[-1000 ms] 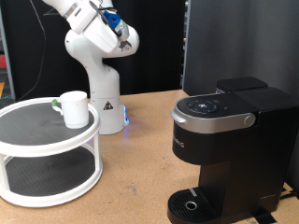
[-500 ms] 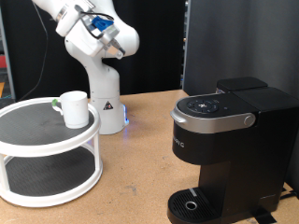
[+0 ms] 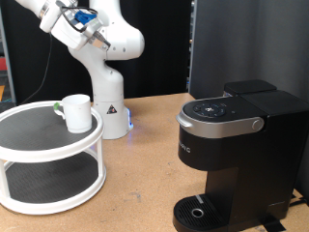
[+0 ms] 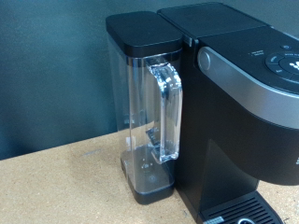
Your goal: Make a cup of coffee with the keurig machine
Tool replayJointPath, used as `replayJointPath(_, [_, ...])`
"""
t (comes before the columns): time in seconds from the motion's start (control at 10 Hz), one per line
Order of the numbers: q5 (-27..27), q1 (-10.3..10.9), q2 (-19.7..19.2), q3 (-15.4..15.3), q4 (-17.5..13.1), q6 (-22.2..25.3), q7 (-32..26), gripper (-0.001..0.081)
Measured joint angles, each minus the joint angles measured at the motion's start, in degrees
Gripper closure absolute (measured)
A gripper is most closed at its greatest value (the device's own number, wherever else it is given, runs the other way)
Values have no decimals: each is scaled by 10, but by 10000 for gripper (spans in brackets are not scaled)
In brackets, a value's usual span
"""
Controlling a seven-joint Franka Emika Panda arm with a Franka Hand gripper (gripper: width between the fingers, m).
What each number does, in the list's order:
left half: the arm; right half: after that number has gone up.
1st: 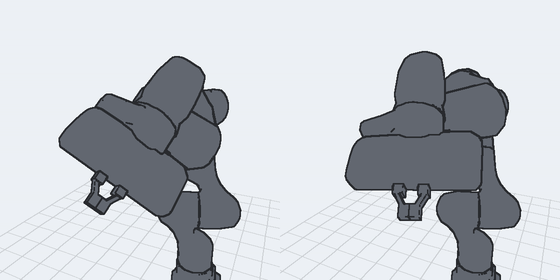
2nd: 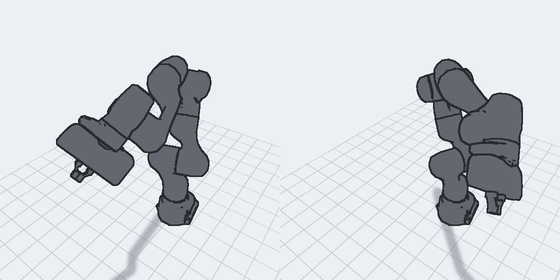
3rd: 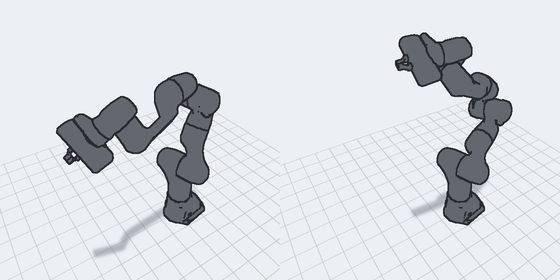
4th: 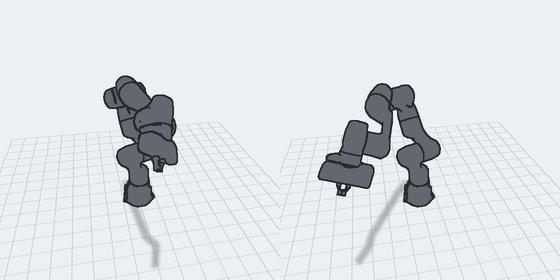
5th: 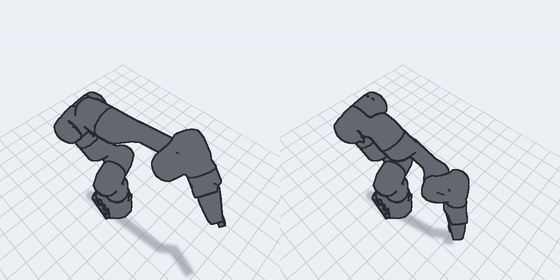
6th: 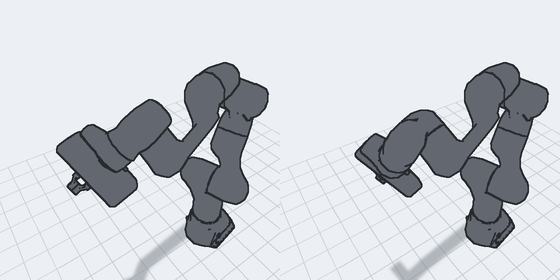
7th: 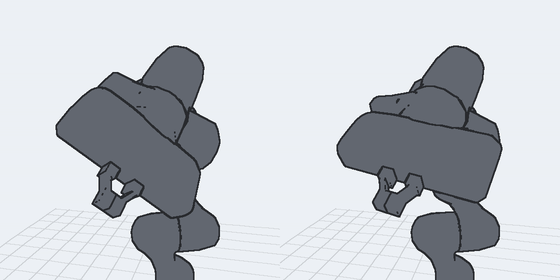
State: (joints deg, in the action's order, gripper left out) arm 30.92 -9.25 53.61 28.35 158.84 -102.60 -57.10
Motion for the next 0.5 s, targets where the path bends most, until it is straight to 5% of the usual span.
replayJointPath(0.2, [0, 0, 0, 1, 2, -3, -4, 799])
replayJointPath(0.5, [-43, -25, 11, 47, 0, 37, -47, 799])
